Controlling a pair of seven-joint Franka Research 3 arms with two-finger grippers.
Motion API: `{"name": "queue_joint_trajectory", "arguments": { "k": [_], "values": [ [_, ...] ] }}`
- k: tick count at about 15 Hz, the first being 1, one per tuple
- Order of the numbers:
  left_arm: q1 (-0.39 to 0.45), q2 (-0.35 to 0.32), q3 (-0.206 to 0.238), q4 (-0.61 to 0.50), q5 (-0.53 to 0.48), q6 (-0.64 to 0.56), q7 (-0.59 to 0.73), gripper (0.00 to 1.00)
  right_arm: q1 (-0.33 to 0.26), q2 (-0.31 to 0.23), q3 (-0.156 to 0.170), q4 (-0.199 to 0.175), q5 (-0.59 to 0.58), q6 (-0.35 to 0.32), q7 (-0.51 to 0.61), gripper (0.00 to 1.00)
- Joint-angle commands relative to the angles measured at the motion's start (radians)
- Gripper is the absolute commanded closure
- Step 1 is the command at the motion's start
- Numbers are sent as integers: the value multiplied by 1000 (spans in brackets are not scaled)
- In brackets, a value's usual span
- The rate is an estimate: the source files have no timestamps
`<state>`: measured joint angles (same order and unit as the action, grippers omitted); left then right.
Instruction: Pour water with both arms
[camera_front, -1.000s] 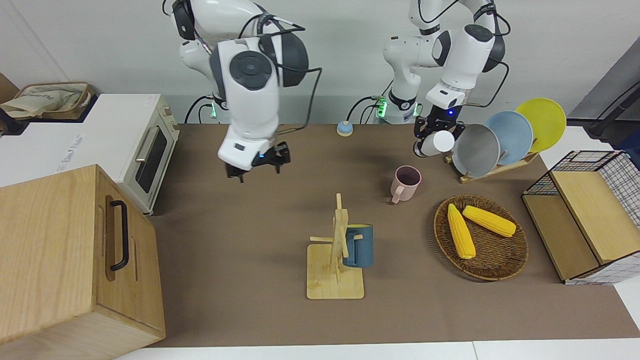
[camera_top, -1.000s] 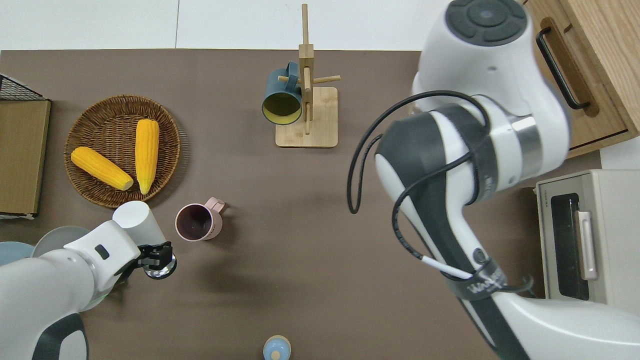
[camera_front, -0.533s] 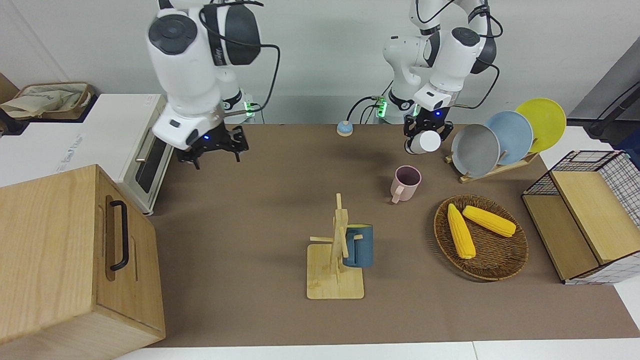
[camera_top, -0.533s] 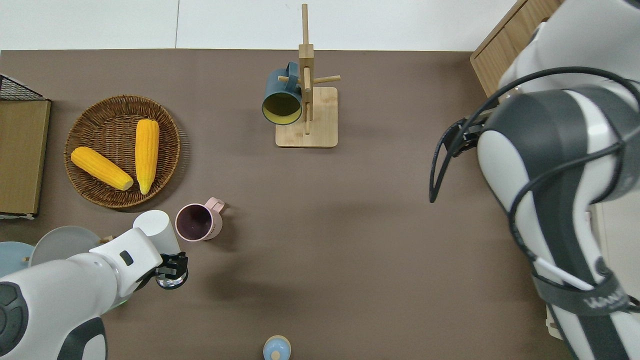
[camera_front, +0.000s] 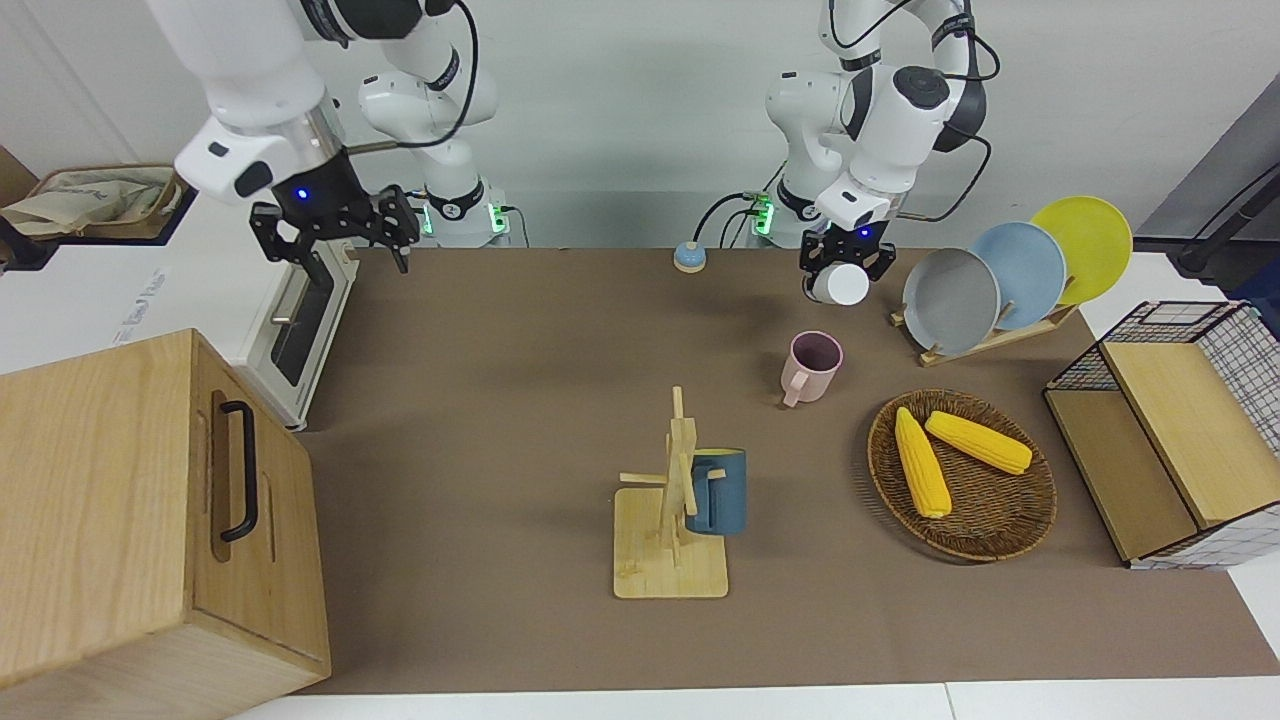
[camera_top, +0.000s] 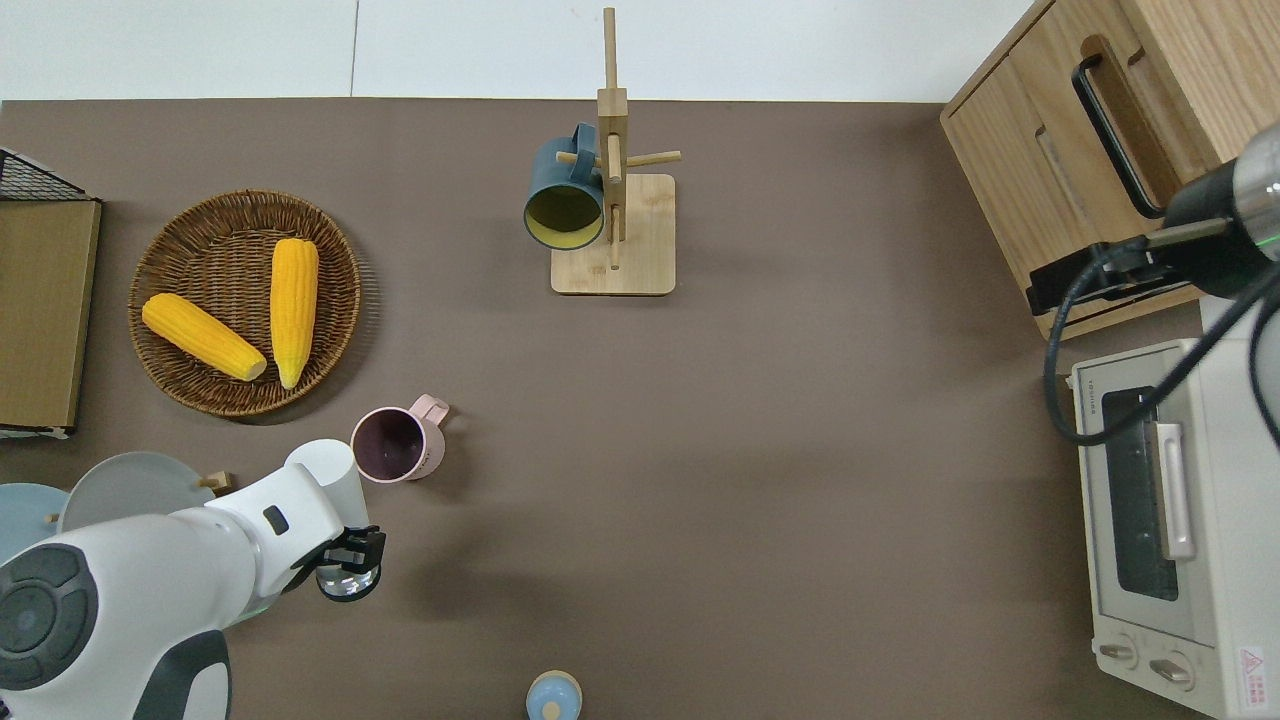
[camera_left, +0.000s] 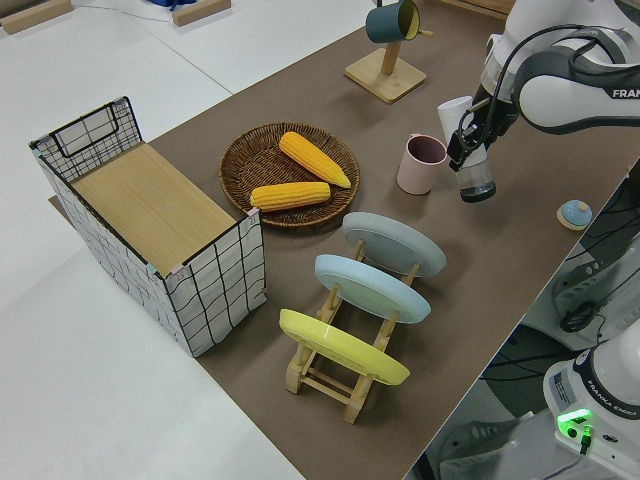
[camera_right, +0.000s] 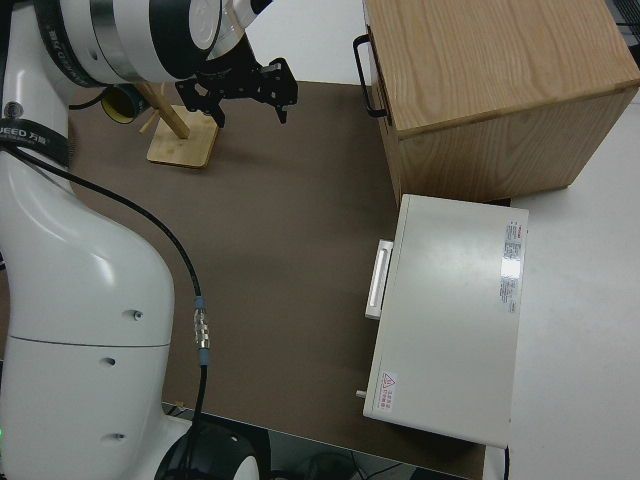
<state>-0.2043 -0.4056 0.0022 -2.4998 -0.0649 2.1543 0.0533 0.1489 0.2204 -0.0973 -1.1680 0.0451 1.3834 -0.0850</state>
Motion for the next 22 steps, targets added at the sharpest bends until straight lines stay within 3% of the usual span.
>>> {"name": "queue_joint_trajectory", "arguments": {
  "k": [1,3,5,7,9,13,19,22],
  "values": [
    [-12,17,4,13,7,-22,-4,906,-114,-94,126,-107,15,5,-4,13],
    [-12,42,1,36,13,-56,-6,906,-112,-127,128,-160,7,20,-4,13],
    [-12,62,-1,55,16,-91,-4,906,-123,-177,129,-253,3,87,-4,13],
    [-10,96,-1,76,16,-119,-1,906,-152,-182,140,-277,-1,101,-6,13],
    [-10,154,1,126,16,-171,-3,906,-164,-182,140,-329,-7,127,-6,13],
    [-10,240,-1,199,16,-205,-6,906,-173,-179,128,-331,-27,122,2,13],
    [-4,249,1,219,16,-228,-4,906,-186,-173,123,-320,-33,117,1,13],
    [-6,249,1,222,16,-241,-6,904,-181,-173,125,-291,-31,117,2,13]
  ]
}}
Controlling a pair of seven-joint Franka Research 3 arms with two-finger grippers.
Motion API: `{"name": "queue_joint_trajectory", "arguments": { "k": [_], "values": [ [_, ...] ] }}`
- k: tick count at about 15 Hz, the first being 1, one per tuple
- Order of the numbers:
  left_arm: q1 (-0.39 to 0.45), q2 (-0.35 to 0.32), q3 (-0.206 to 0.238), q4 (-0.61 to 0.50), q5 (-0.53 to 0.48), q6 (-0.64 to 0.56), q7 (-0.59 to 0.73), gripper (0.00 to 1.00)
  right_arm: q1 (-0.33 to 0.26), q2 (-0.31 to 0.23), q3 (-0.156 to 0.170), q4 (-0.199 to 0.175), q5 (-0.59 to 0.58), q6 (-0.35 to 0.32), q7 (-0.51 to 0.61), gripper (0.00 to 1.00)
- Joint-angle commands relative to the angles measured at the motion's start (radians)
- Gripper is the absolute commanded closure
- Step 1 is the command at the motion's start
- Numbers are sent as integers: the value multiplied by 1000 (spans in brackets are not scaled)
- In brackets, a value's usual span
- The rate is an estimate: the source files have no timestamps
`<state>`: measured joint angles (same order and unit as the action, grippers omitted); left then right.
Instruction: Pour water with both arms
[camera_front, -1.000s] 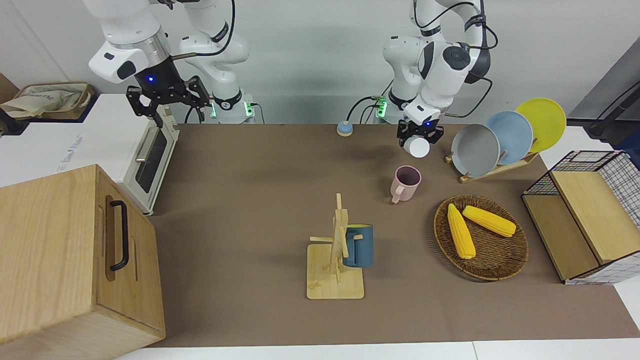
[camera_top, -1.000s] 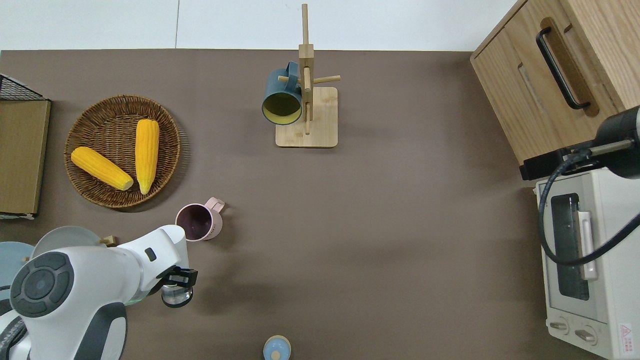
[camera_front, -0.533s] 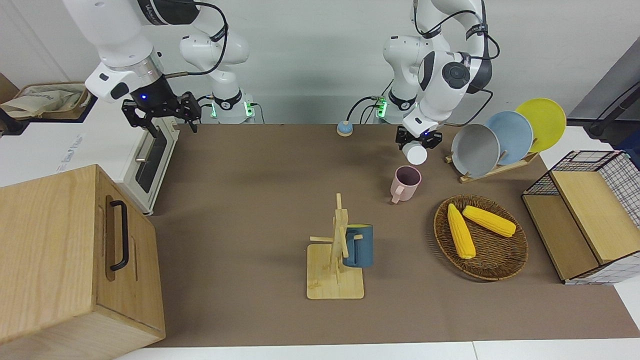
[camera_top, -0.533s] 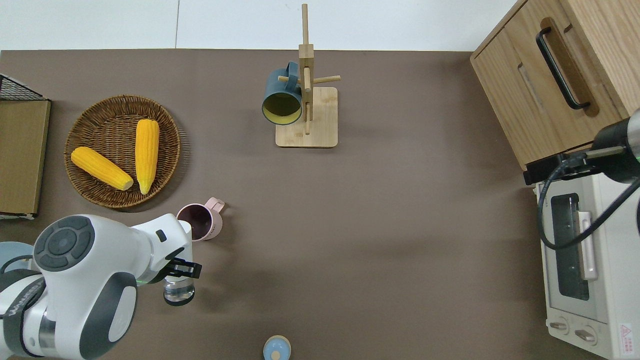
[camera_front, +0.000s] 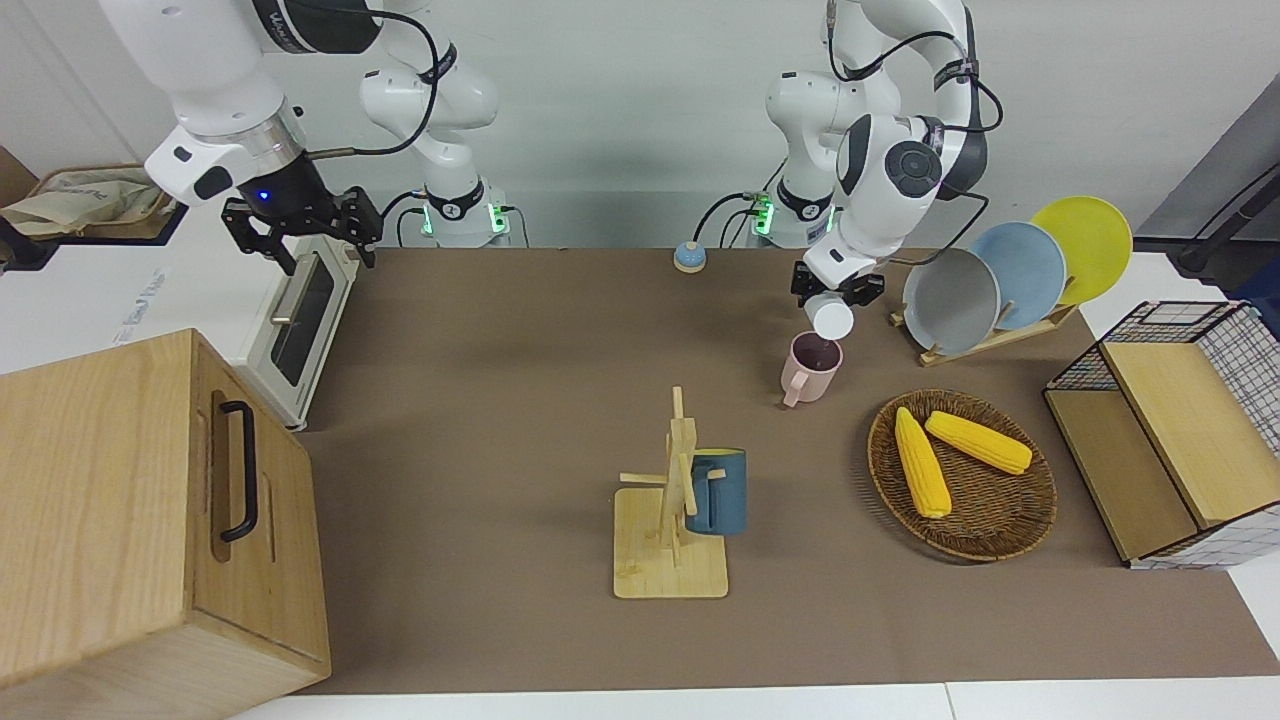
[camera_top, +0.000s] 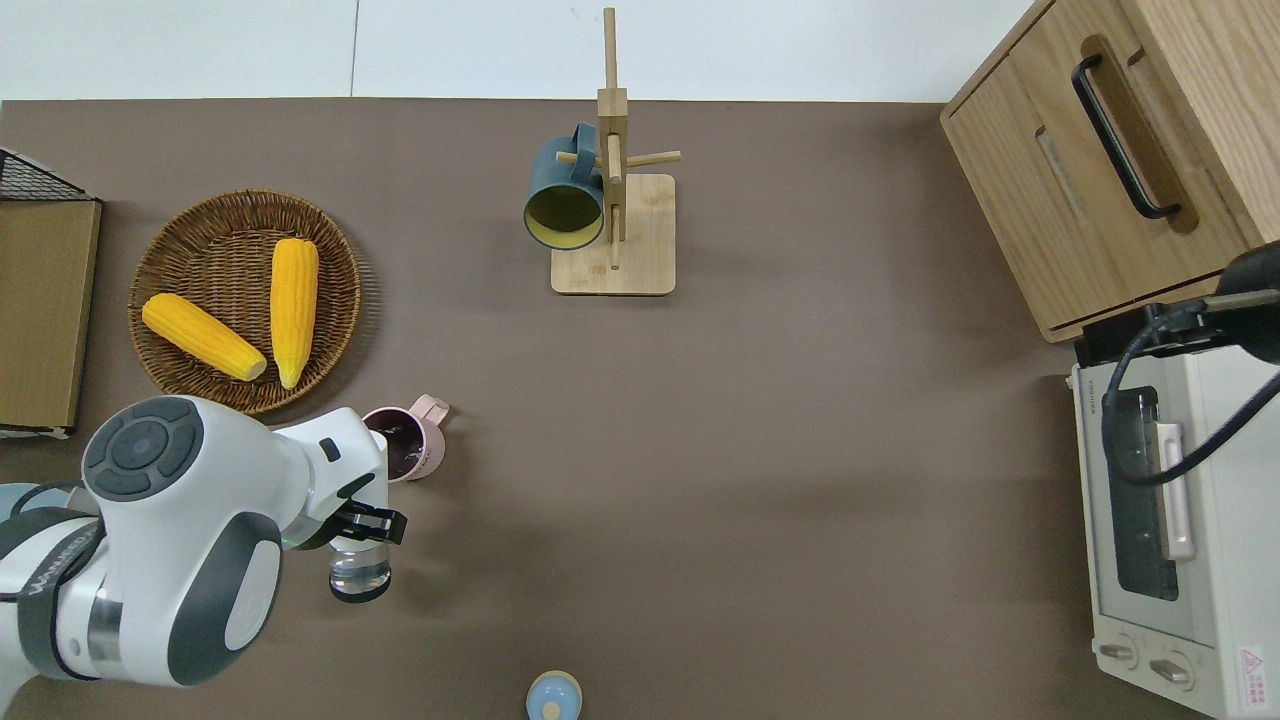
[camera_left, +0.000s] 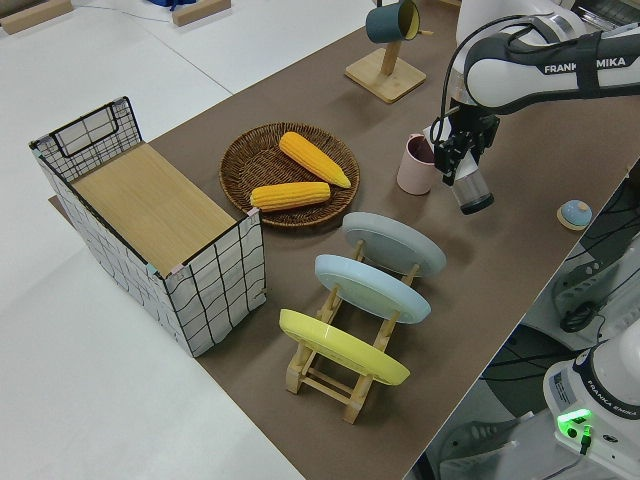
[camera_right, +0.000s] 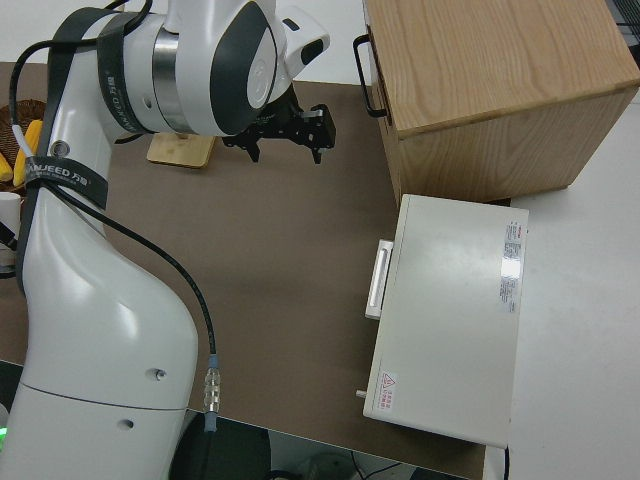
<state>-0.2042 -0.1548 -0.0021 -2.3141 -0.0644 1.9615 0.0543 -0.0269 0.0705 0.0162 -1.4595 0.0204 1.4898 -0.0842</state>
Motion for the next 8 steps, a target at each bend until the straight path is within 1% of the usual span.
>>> {"name": "queue_joint_trajectory", "arguments": {
  "k": [1,4,6,8],
  "values": [
    [-6,-2,5,38,15,-50,-7,904,-1,-23,13,4,-8,10,1,13],
    [-7,-2,5,38,15,-58,-7,904,-1,-23,16,4,-8,12,1,13],
    [-6,-2,5,39,15,-61,-7,904,1,-23,24,4,-7,10,0,13],
    [-6,7,7,45,15,-78,-8,906,10,-23,28,11,-5,10,0,13]
  ]
}}
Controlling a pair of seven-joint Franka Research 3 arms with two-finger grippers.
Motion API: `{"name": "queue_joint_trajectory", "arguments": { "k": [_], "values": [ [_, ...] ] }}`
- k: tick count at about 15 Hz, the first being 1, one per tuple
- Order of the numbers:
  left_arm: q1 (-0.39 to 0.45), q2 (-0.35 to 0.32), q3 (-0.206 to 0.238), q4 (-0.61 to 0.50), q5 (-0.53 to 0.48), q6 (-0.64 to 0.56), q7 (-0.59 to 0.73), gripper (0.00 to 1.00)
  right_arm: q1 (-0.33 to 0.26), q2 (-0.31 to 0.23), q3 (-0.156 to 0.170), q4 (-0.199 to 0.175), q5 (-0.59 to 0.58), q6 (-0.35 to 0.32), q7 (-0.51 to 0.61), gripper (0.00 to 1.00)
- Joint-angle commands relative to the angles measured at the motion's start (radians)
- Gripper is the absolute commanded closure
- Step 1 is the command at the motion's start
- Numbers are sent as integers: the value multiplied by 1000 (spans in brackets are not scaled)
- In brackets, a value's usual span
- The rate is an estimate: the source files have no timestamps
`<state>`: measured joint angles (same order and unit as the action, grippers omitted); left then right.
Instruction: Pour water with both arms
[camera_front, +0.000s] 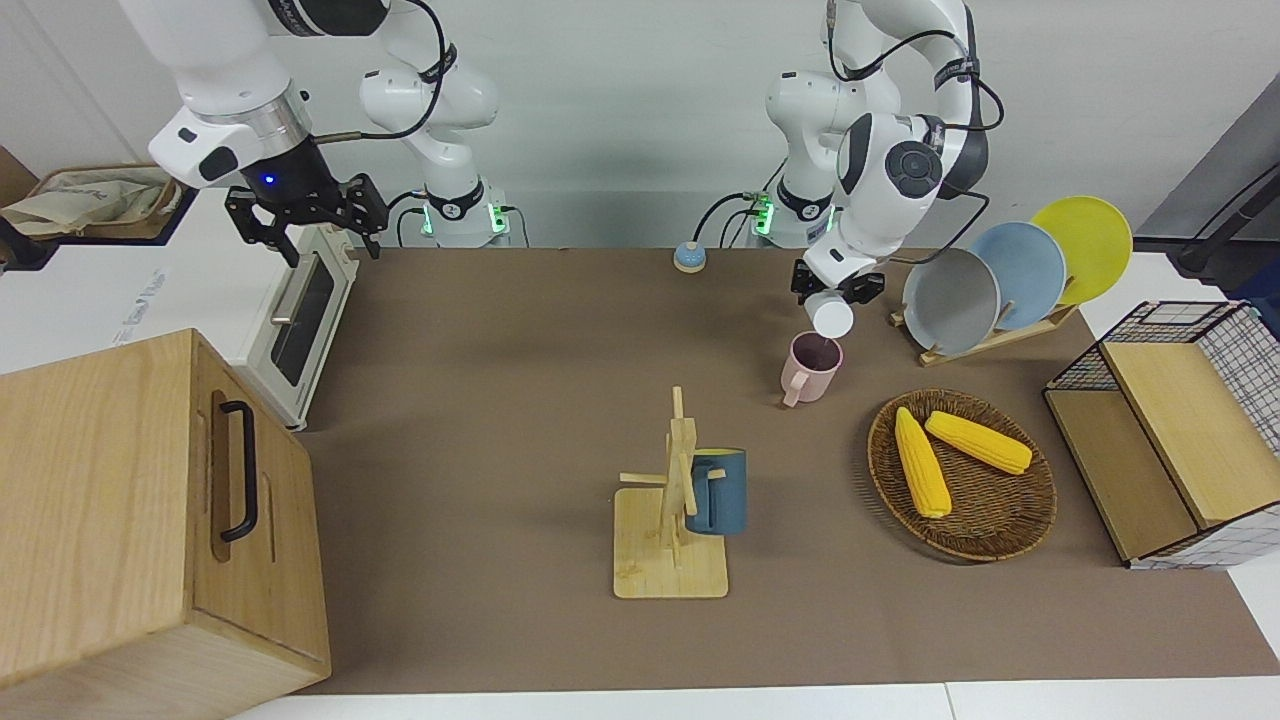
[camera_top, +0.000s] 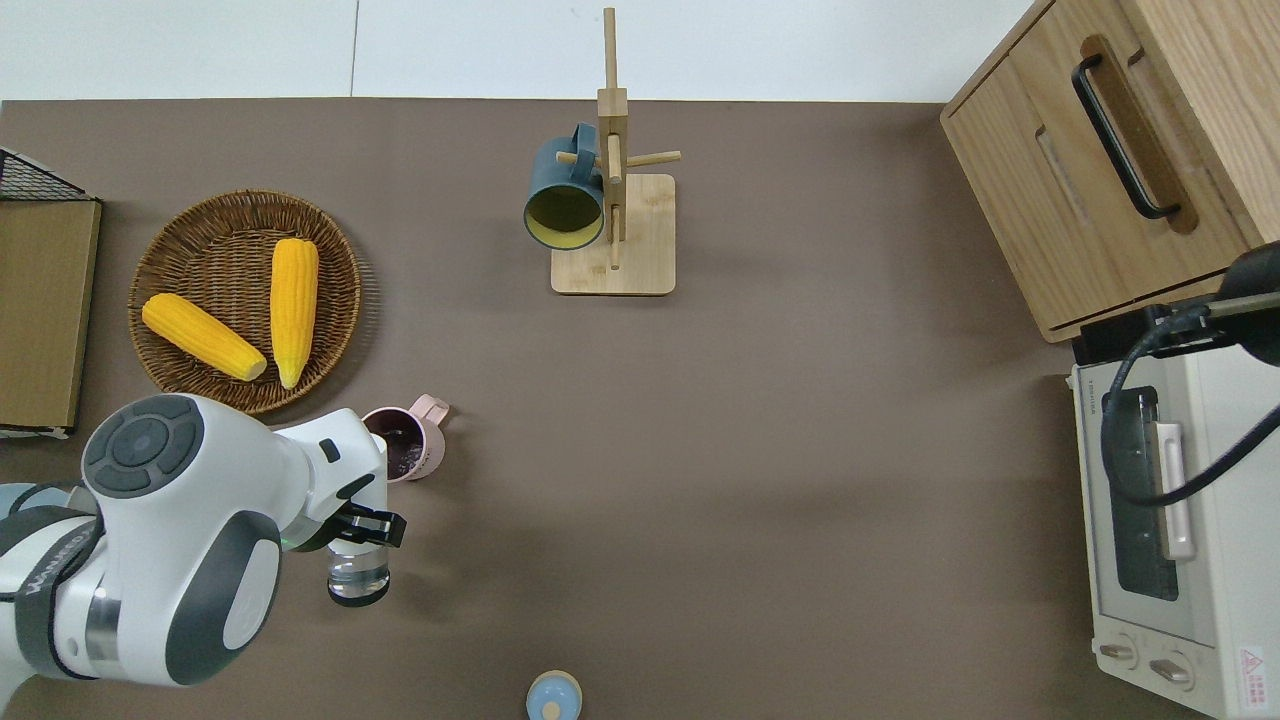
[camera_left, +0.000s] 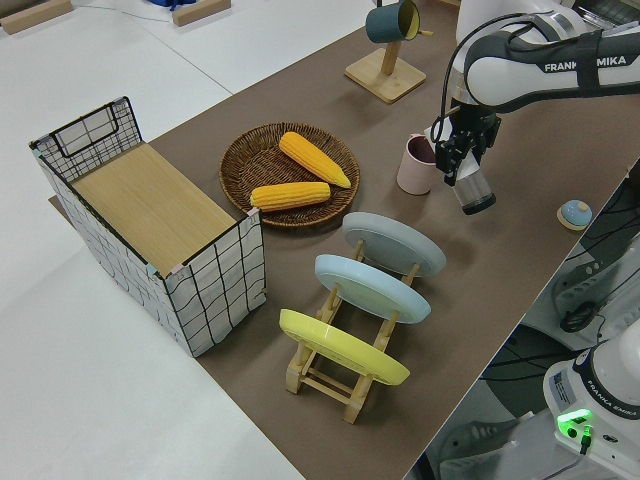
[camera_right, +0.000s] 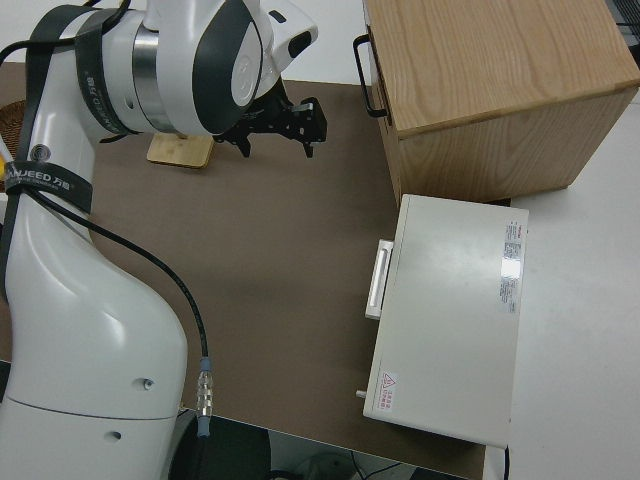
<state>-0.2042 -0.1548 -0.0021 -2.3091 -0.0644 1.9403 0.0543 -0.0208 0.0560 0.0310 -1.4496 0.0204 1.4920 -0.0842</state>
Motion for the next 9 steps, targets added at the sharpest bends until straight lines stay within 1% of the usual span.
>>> {"name": "queue_joint_trajectory", "arguments": {
  "k": [1,5,9],
  "values": [
    [-6,12,5,54,15,-72,-8,904,19,-8,13,6,-5,8,0,13],
    [-7,27,7,86,15,-122,-10,904,44,-8,15,6,-4,8,0,13],
    [-7,27,5,94,15,-132,-11,904,42,-8,15,6,-2,8,0,13]
  ]
}}
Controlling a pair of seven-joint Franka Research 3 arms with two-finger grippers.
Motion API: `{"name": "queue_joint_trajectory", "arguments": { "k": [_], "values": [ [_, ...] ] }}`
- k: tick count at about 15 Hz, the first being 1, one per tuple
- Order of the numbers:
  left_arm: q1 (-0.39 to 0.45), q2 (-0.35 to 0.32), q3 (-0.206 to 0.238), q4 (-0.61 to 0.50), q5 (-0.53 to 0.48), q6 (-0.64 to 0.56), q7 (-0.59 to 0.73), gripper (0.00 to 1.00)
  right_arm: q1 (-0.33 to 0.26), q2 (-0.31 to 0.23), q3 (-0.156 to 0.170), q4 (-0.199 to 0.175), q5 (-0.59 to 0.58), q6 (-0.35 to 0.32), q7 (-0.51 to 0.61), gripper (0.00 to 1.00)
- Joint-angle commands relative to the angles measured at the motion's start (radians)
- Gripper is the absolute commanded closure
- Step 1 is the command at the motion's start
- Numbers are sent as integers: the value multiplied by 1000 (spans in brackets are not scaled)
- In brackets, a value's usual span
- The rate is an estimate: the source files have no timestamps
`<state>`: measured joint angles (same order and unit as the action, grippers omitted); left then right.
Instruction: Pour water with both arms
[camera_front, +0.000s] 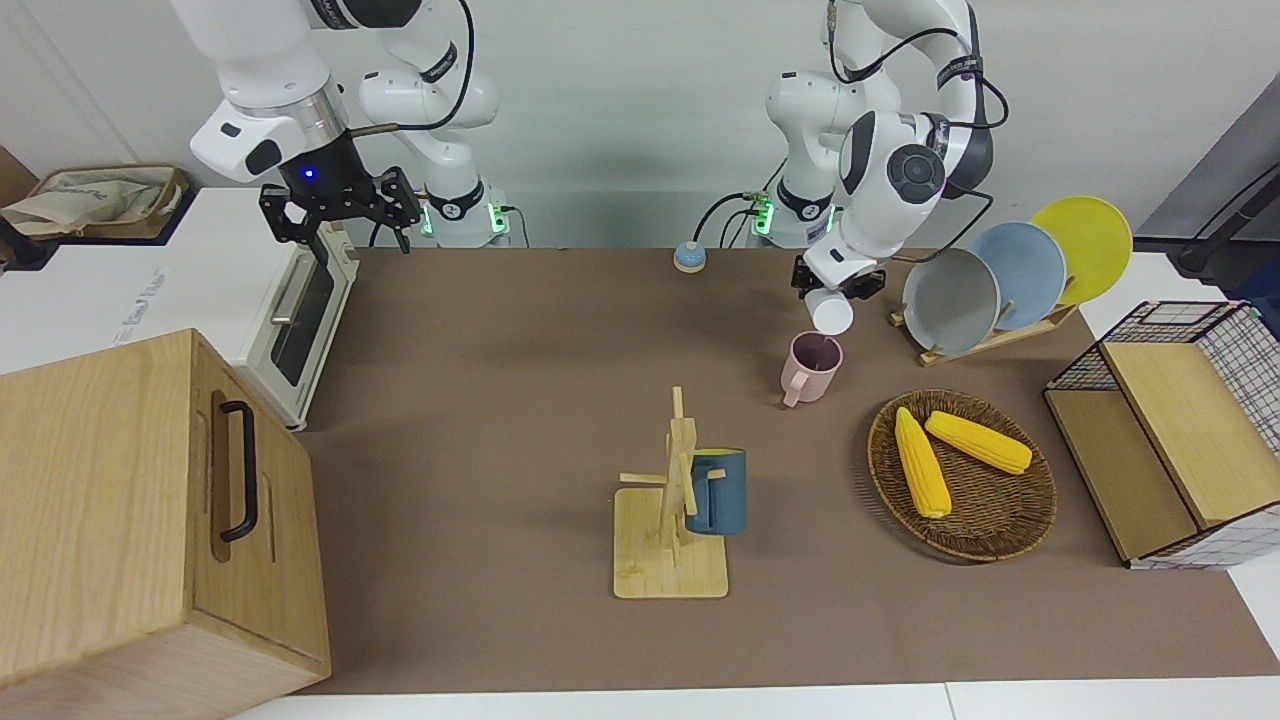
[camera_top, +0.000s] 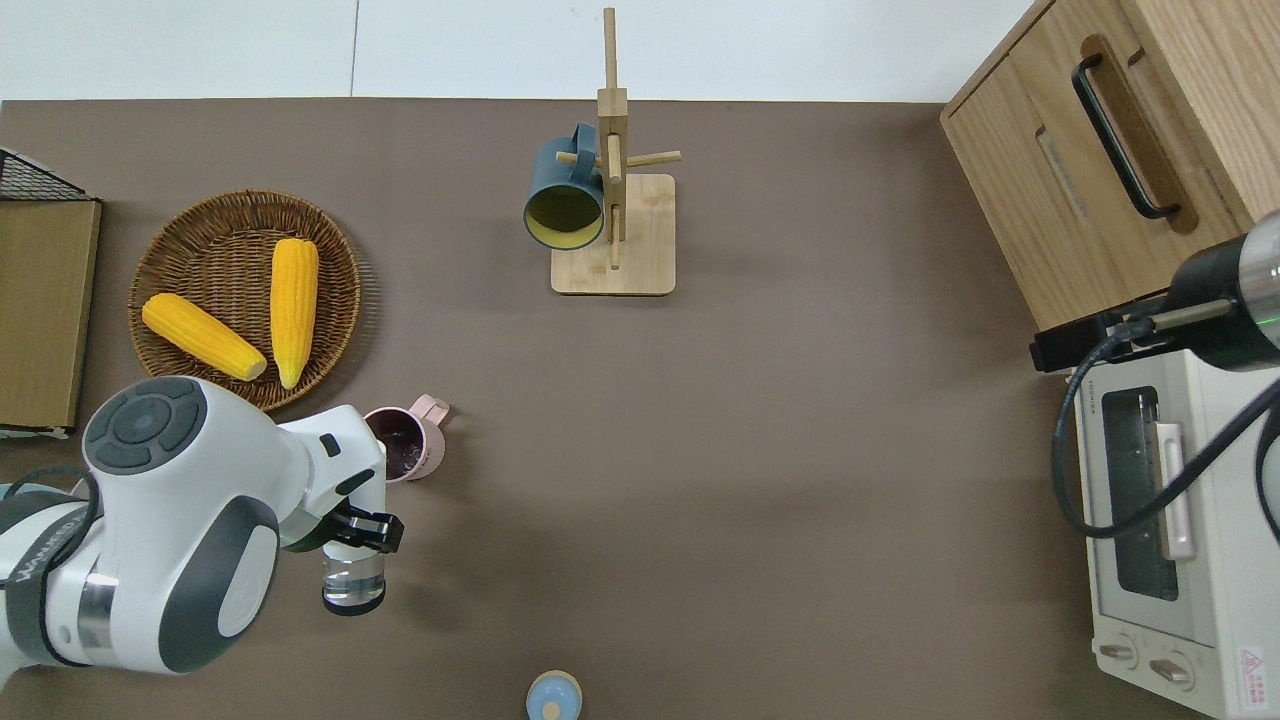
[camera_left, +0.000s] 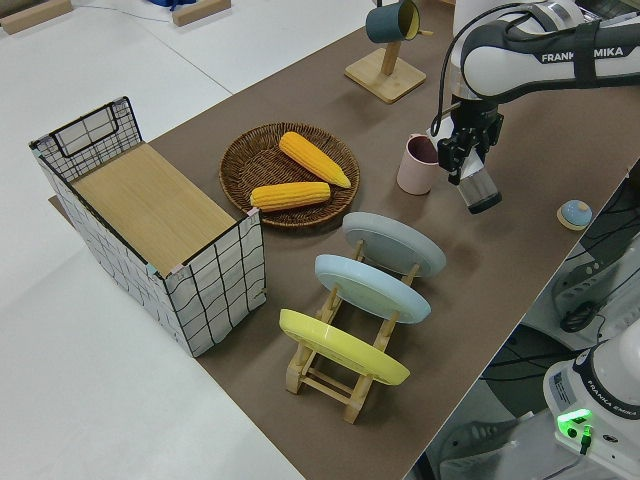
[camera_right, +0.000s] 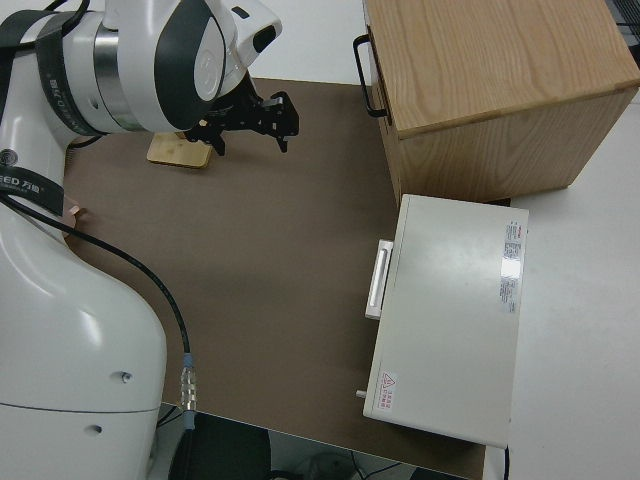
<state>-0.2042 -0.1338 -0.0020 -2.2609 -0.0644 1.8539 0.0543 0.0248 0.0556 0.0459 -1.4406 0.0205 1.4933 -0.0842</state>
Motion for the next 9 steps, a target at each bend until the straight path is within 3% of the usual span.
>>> {"name": "queue_joint_trajectory", "arguments": {
  "k": [1,9],
  "values": [
    [-9,6,7,46,15,-45,-11,904,-3,-8,0,-3,-4,7,0,13],
    [-9,6,7,83,17,-100,-24,906,-3,-8,0,-3,-4,7,0,13]
  ]
}}
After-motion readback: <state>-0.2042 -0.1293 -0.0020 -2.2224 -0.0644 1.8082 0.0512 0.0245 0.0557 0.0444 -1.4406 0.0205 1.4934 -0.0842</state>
